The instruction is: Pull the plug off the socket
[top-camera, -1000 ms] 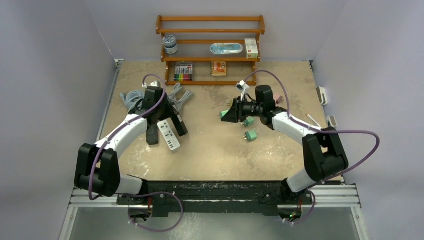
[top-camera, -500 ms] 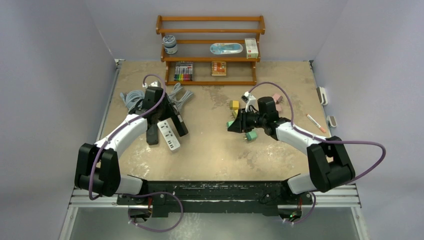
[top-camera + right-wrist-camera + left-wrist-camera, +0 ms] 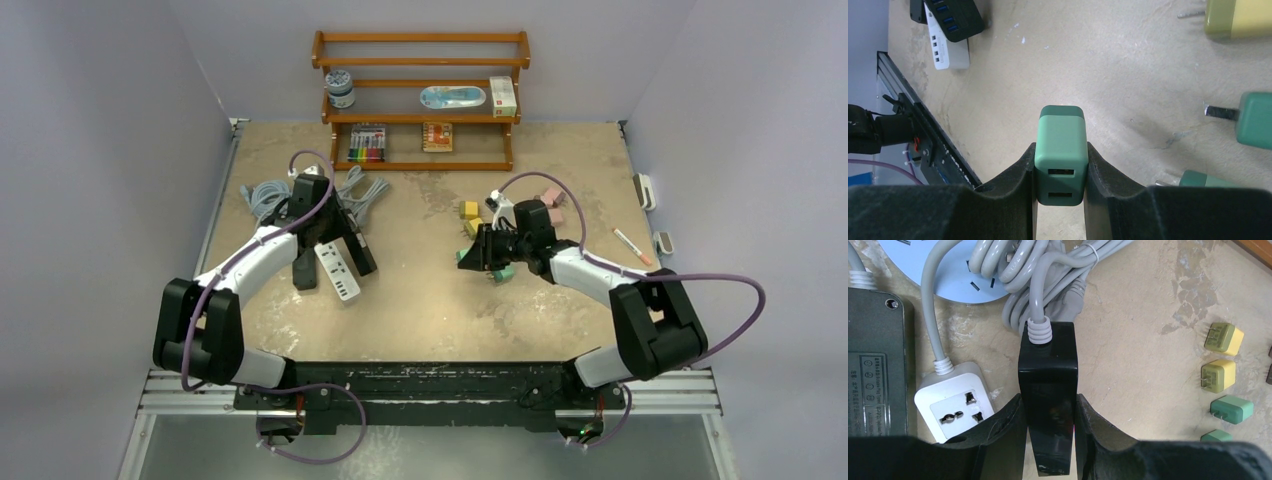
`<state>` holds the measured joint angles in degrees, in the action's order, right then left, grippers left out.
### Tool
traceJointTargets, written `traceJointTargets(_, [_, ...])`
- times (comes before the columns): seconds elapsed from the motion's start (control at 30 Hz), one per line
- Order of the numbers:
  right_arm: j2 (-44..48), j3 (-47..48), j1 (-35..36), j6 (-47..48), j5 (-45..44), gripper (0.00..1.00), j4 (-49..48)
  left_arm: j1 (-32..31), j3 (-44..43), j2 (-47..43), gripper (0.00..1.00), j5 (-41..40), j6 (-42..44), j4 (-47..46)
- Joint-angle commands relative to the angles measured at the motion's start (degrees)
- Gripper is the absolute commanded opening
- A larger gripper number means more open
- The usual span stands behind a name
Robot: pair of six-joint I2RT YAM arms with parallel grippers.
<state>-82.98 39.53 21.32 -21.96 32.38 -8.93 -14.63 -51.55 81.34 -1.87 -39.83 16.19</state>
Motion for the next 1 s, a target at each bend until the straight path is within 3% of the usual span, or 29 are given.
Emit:
traceJointTargets(0.0, [-0.1,-1.13,-0.08,-1.88,-0.68,0.0,-1.07,0.58,-2.13,0.47,0.0,0.23,-0.24,-2.46])
traceJointTargets(0.1, [0.09,-1.28,-0.12,-1.99,-0.83,0.0,-0.89,0.57,-2.23,1.11,0.0,0.83,-0.12,-2.35])
traceJointTargets(0.37, [-0.59,-1.08,-0.07,-1.51,-0.81,0.0,-0.68,0.87,-2.68,0.48,0.19,0.44,0.83,-1.39])
traceJointTargets(0.97, [-1.42,-2.26,-0.14,-2.65,0.12,0.0,-1.89,1.87,-5.26,-0.42,0.39,-2.31,2.98,2.45])
